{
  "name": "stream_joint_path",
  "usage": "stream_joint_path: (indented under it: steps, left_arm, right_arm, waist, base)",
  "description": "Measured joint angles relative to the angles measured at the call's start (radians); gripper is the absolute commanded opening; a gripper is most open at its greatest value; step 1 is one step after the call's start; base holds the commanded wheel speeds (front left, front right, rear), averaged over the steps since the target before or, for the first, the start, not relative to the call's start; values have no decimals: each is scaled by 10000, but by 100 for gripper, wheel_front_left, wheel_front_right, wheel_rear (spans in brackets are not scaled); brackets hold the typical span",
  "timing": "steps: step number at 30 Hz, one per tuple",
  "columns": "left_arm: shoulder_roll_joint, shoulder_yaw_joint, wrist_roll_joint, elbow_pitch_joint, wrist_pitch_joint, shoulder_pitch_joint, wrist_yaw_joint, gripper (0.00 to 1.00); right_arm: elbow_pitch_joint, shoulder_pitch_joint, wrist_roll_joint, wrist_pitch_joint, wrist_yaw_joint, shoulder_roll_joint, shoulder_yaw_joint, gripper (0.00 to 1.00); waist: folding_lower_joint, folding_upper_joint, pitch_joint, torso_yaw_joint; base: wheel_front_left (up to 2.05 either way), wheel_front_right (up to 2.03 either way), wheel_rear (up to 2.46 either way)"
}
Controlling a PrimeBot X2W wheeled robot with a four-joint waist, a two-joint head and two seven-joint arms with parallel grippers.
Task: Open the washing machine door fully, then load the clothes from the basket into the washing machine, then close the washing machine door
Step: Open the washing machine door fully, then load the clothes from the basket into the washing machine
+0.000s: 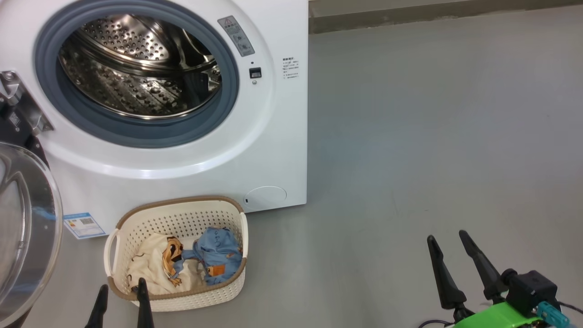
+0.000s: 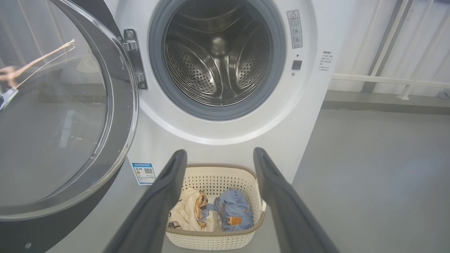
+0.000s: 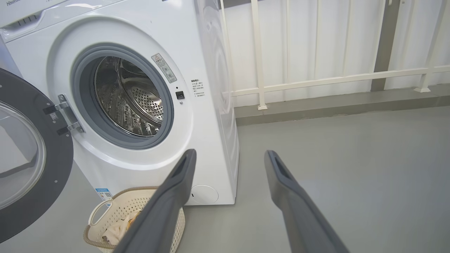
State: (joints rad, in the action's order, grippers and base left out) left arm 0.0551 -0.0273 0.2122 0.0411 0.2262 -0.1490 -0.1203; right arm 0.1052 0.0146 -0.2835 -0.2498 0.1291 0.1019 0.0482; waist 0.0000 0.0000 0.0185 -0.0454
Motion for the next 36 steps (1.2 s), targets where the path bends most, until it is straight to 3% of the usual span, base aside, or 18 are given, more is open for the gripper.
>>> stream_joint_path:
  steps: [17, 36]
  left_arm:
    - [121, -33, 35, 253, 44, -175, -86, 100]
    - [174, -197, 59, 305, 130, -173, -161, 100]
  right_arm:
    - [104, 144, 4, 0, 0, -2, 0, 100]
    - [173, 144, 4, 0, 0, -2, -38, 100]
  waist:
    - [0, 0, 40, 381]
    - [0, 0, -60, 359]
  base:
    - [0, 0, 0]
    - [0, 0, 0]
